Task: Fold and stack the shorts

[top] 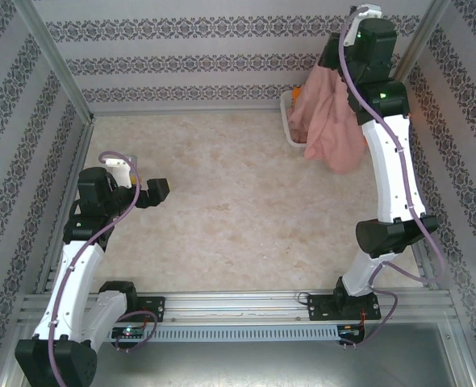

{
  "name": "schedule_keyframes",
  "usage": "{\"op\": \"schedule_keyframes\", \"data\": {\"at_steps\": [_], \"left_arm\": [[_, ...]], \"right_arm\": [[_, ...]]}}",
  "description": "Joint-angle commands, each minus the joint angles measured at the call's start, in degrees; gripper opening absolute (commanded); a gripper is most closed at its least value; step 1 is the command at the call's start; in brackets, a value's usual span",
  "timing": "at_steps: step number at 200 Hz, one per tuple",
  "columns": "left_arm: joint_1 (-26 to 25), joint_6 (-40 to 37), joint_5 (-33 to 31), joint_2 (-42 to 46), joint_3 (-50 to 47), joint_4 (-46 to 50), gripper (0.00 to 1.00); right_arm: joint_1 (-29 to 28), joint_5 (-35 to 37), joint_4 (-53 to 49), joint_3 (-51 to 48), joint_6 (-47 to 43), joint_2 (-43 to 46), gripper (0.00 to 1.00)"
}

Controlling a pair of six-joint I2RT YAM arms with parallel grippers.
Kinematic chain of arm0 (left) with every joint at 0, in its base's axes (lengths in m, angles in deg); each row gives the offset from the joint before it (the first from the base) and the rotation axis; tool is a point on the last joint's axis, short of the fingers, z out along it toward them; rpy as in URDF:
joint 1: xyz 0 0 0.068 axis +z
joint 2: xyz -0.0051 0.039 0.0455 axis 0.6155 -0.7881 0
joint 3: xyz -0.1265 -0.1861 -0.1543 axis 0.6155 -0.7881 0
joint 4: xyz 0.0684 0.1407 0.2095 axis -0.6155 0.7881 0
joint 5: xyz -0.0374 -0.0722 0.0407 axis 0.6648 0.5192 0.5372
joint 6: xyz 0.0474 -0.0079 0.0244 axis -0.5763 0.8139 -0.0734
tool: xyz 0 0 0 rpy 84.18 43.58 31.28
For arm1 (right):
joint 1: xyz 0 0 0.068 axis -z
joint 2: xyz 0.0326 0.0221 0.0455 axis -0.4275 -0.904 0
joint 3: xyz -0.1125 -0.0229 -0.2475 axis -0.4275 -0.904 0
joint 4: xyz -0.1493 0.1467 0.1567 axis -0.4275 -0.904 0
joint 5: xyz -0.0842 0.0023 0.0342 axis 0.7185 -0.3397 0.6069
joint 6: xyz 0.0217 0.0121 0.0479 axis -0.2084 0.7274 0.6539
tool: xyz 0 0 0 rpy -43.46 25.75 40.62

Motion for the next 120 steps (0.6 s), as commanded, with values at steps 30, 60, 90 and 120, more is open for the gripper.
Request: {"op": "schedule_keyframes", "data": {"at_steps": [30, 60, 90, 120], "left_arm": [[0.42, -0.74, -0.89, 1.62, -0.86, 0.14, 1.0], [0.42, -0.64, -2.13, 2.41, -0.86, 0.14, 1.0], [0.46, 0.63, -5.38, 5.41, -1.36, -0.91, 1.0], [0.42, 5.18, -8.48, 10.4, -3.23, -3.66, 1.0]], "right_arm": [[-11.29, -12.95, 3.37, 14.5, -2.24, 0.71, 0.0], [-14.33, -19.65, 3.26, 16.92, -2.37, 1.4, 0.0], [-14.53, -23.65, 3.83, -1.0, -5.72, 8.78, 0.0], [-15.64, -23.43, 7.19, -28.99, -11.19, 20.49, 0.03]]}}
